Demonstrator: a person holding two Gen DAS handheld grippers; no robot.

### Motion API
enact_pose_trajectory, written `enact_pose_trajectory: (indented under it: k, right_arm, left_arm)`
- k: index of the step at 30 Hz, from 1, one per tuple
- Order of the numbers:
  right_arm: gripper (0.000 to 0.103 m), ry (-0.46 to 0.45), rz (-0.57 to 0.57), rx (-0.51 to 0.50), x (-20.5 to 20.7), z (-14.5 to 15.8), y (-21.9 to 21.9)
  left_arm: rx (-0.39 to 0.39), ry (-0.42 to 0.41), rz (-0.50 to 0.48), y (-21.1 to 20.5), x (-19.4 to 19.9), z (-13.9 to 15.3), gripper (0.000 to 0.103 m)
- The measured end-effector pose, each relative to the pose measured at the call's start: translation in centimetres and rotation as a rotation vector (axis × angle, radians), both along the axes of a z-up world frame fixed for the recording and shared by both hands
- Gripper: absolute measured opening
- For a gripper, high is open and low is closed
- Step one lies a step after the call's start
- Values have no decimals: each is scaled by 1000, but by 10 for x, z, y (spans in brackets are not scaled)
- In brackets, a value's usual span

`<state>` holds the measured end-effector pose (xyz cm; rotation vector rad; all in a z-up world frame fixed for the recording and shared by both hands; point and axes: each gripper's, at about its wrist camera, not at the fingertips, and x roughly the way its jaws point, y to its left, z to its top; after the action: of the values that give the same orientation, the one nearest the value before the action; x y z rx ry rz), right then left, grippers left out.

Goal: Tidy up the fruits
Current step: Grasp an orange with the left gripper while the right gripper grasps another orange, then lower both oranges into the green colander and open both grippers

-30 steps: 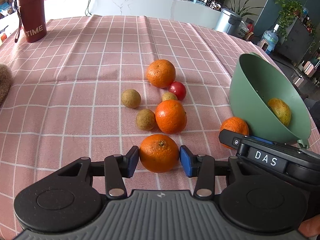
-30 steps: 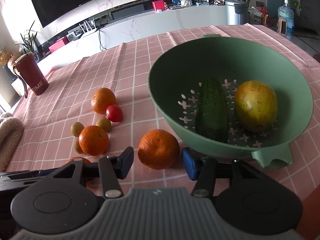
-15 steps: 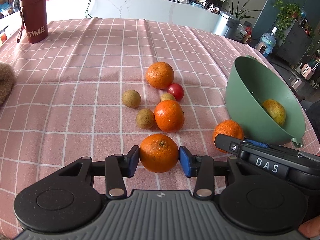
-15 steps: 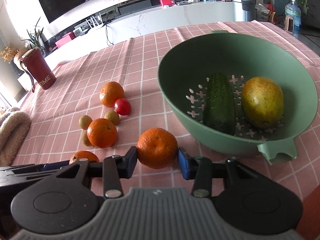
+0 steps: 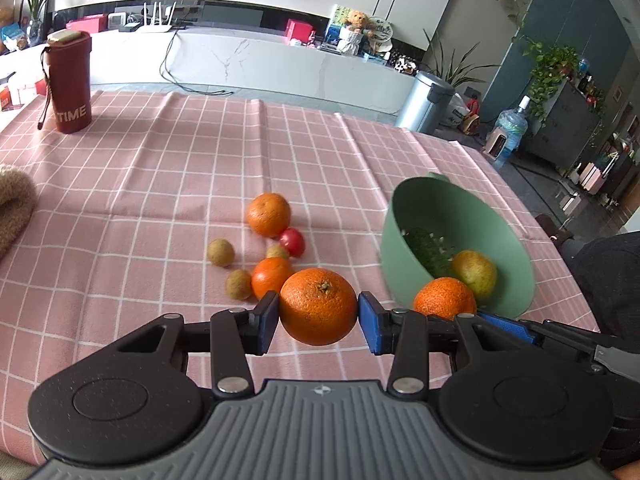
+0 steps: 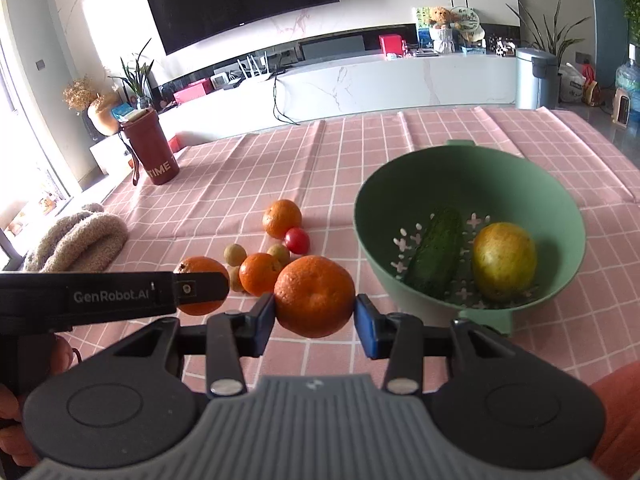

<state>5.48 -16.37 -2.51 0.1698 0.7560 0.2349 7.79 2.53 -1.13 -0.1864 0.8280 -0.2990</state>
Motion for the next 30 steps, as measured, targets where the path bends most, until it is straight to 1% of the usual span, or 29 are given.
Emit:
enact_pose_trajectory:
  k: [4, 7, 10, 12, 15, 19, 23, 30]
  right_arm:
    - [40, -21, -10, -8, -2, 16, -21]
    - [40, -41, -6, -37, 0, 28, -37]
    - [40, -55, 1, -87, 9, 38, -55]
    - [40, -58, 3, -137, 20, 42, -66]
    - [40, -52, 20, -169, 38, 45, -81]
    - [40, -32, 69, -213, 69, 40, -97]
    - [40, 14, 130, -252, 100, 26, -106]
    - [40, 63, 212, -276, 138, -1, -113]
  left_arm:
    - [-21, -20, -48, -21, 8, 15, 48]
    - [-37, -17, -81, -39, 22, 23, 48]
    - [-68, 36, -104, -55, 43, 25, 48]
    - [-73, 57, -127, -68, 55, 22, 48]
    - [-42, 85, -148, -87, 74, 16, 48]
    - [21, 124, -175, -110, 93, 4, 48]
    - [102, 139, -197, -125, 107, -7, 48]
    - [173, 176, -200, -134, 125, -22, 48]
